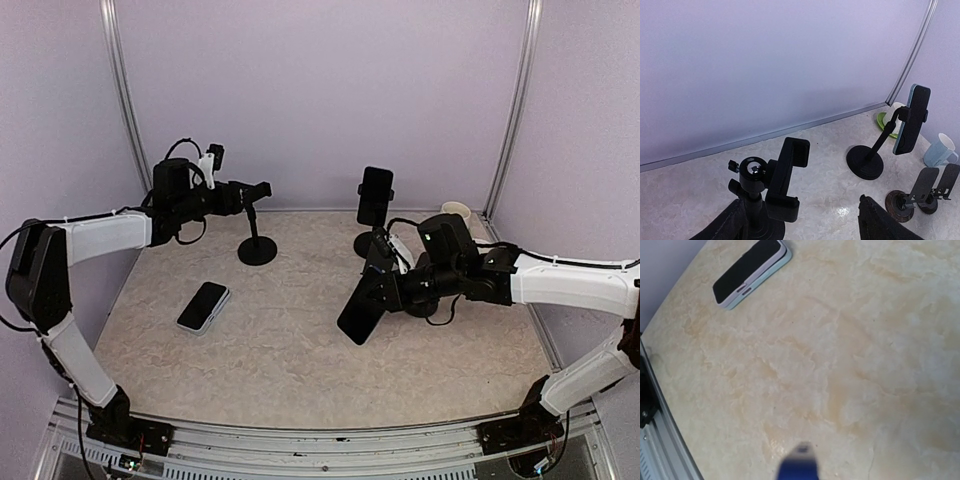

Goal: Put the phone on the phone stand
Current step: Move the phone stand to the center of the board, then hold the phone stand at the center of the board.

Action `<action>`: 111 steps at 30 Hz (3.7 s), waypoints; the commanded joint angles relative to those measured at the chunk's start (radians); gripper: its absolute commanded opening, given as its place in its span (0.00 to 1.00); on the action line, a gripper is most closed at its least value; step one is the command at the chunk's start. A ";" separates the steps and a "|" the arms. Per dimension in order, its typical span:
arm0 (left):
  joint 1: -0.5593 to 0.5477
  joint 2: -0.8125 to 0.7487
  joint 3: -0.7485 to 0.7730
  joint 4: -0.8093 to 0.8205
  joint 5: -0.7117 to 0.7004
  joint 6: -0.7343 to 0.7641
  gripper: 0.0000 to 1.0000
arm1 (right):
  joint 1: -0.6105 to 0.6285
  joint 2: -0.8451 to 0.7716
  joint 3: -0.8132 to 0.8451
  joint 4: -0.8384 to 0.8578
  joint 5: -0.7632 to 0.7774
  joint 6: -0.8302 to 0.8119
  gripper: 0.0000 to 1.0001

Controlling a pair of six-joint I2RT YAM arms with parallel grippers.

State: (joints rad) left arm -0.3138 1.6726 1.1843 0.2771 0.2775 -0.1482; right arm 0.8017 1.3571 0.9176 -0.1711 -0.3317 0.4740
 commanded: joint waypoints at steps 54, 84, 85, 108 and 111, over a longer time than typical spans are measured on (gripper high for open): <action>-0.173 -0.090 -0.126 0.046 0.152 0.060 0.03 | -0.014 -0.063 0.073 -0.031 -0.063 -0.171 0.00; -0.519 -0.272 -0.420 0.135 0.311 0.059 0.51 | 0.031 -0.108 0.365 -0.333 -0.322 -0.491 0.00; -0.519 -0.272 -0.420 0.135 0.317 0.060 0.55 | 0.035 -0.104 0.373 -0.335 -0.326 -0.502 0.00; -0.424 -0.264 -0.417 0.130 0.473 0.121 0.52 | 0.042 -0.131 0.350 -0.264 -0.342 -0.572 0.00; -0.425 -0.256 -0.405 0.128 0.489 0.126 0.52 | 0.041 -0.133 0.348 -0.265 -0.343 -0.569 0.00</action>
State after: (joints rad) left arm -0.7414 1.4014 0.7437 0.3946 0.7132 -0.0463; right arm 0.8352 1.2476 1.2678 -0.4950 -0.6552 -0.0933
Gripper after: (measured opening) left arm 0.523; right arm 0.099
